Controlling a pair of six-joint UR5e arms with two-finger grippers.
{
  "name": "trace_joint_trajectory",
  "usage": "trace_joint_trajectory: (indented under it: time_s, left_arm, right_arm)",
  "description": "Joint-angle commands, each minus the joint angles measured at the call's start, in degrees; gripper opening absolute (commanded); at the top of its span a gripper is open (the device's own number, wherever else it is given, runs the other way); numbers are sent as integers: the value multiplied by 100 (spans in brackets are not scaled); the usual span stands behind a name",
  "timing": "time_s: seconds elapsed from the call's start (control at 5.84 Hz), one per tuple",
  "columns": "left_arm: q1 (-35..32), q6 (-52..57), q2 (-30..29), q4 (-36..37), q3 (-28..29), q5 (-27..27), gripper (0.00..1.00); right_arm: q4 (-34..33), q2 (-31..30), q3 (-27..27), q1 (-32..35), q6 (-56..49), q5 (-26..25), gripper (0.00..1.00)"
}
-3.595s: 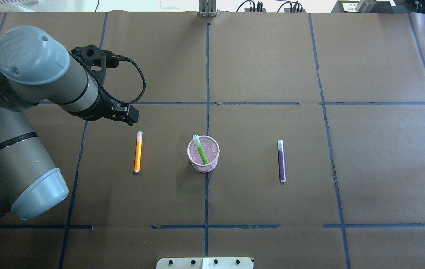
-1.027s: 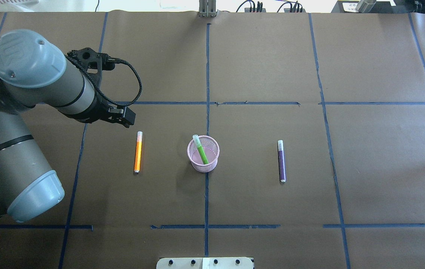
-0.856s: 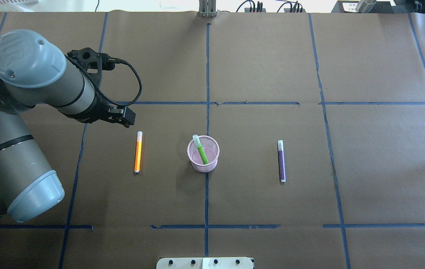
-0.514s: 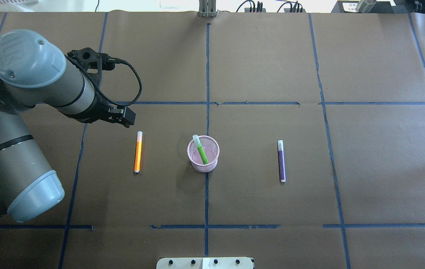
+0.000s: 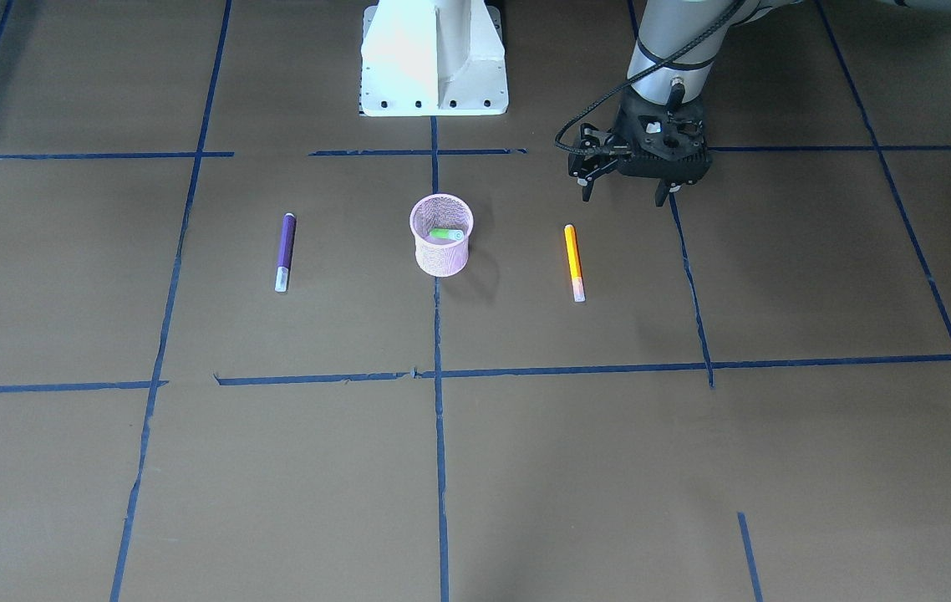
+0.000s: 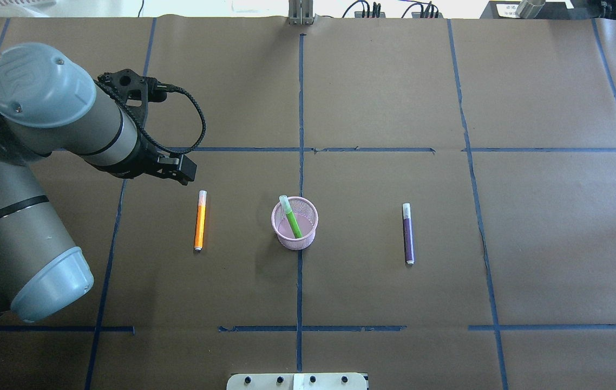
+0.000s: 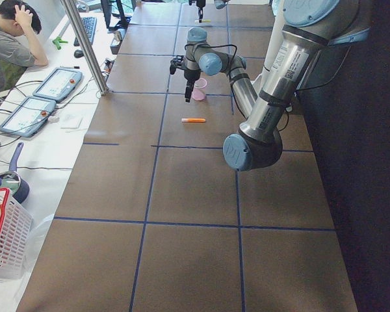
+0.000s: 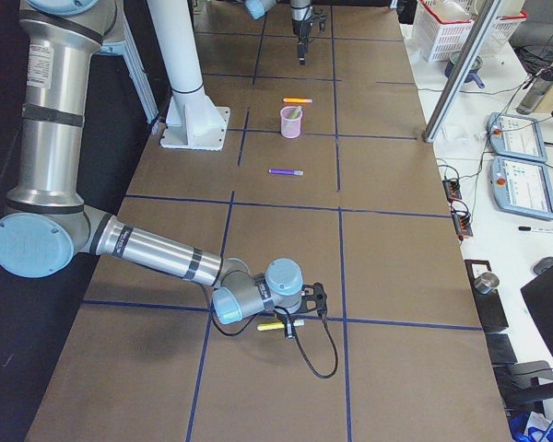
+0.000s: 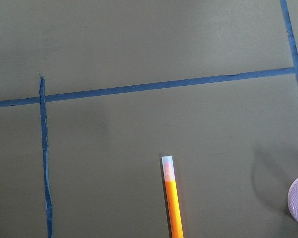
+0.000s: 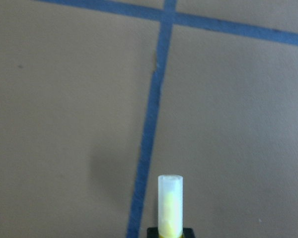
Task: Collect pens into pen holder
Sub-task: 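Hover the left gripper above the orange highlighter while the right gripper grasps the yellow highlighter, then lift the yellow highlighter with the right gripper and carry it over the cup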
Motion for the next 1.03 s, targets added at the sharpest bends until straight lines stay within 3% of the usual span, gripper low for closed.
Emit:
trace_joint_trajectory:
  time_s: [0.0,0.17,0.51,0.86]
  left_arm:
    - [0,17,0,-17,9,-15,100]
    - [0,35,0,-9,0,-76,100]
    - [-26,53,252,53,-113,-278,100]
    - [-341,462,369,61,-97,-619,100]
  right_arm:
    - [27,232,630,-5,59,290,0]
    - [-60,260,1206,-5,311,484,0]
    - [-17,487,1762,-154,1478,416,0]
    - [-60,838,2571,-907,3040,-459,0]
